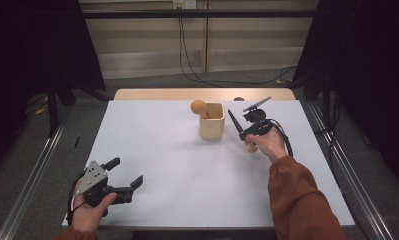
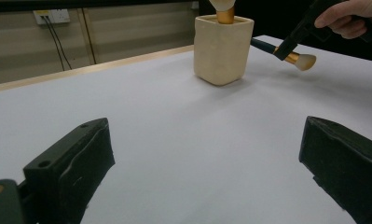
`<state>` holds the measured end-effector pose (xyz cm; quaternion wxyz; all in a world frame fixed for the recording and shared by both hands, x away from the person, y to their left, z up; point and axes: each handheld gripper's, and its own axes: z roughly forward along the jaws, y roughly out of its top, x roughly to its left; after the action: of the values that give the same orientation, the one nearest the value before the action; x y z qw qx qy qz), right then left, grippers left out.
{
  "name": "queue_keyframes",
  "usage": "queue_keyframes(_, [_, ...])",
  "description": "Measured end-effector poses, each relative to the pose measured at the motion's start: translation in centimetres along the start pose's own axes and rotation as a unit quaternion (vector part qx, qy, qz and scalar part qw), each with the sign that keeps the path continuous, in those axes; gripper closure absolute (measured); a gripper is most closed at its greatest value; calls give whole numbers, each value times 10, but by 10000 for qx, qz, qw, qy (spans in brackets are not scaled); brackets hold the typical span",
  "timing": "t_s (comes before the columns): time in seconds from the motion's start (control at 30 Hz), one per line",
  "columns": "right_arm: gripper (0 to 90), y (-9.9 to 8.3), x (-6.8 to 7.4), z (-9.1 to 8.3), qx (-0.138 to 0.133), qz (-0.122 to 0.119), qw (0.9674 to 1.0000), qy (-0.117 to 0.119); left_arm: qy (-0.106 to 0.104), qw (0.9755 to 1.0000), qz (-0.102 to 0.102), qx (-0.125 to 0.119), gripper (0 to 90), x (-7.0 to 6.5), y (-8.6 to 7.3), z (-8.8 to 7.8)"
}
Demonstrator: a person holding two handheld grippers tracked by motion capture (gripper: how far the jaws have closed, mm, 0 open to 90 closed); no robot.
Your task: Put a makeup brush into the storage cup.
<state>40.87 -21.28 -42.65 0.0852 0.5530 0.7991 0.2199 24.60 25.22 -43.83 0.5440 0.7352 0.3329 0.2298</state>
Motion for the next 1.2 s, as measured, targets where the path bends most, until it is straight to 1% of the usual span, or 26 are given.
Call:
queue_keyframes(0.03, [740,-1,-1,0,-45,-25,10000,-19,1,10000,-2,-1,26,0,0,0])
queue_keyframes(0.07, [740,-2,-1,-1,-68,0,10000,-42,4,10000,-2,-3,26,0,0,0])
queue_keyframes(0.1, [740,-3,-2,-2,-159,-10,9999,-36,9,10000,0,-2,26,0,0,0])
queue_keyframes(0.13, [740,-3,-2,-3,-201,63,9998,1,14,10000,6,-2,26,1,0,-1])
queue_keyframes(0.2, [740,-4,-2,-6,-367,17,9993,29,10,10000,3,-12,26,0,0,-1])
queue_keyframes(0.3, [740,-5,-2,-8,-521,20,9986,76,13,10000,-18,-21,26,1,0,-1])
queue_keyframes(0.33, [740,-6,-2,-9,-593,-21,9982,67,13,10000,-20,-26,26,1,0,-1])
queue_keyframes(0.4, [740,-7,-3,-10,-597,-21,9981,128,8,10000,-28,-32,26,1,0,-2])
queue_keyframes(0.47, [739,-8,-3,-11,-647,-38,9978,128,-4,10000,-23,-27,26,0,0,-2])
queue_keyframes(0.57, [739,-11,-4,-14,-802,-21,9966,192,4,10000,1,1,26,0,1,-1])
queue_keyframes(0.63, [739,-13,-5,-15,-948,-65,9953,213,-2,10000,-5,9,26,0,0,-1])
queue_keyframes(0.67, [740,-14,-5,-16,-992,-40,9948,226,5,10000,-5,4,26,0,0,-1])
queue_keyframes(0.77, [739,-18,-5,-19,-1241,-95,9918,278,-12,10000,-25,7,26,0,0,-1])
queue_keyframes(0.9, [739,-23,-4,-24,-1551,-185,9870,366,-19,10000,-15,7,26,0,1,-1])
queue_keyframes(0.93, [739,-24,-4,-25,-1606,-218,9859,405,-21,10000,-12,9,26,0,1,-1])
queue_keyframes(1.0, [739,-27,-5,-28,-1701,-162,9846,356,-21,10000,-23,-11,27,0,1,-1])
queue_keyframes(1.03, [739,-29,-5,-29,-1716,-129,9842,418,-21,10000,-22,-20,26,0,1,-1])
queue_keyframes(1.1, [739,-32,-5,-32,-1793,-156,9829,391,-17,10000,-22,-22,26,0,1,-1])
queue_keyframes(1.17, [739,-35,-6,-34,-1899,-170,9807,444,-9,10000,-24,-26,26,0,1,-1])
queue_keyframes(1.2, [739,-37,-5,-35,-1928,-166,9801,450,-21,10000,-24,-22,26,0,1,0])
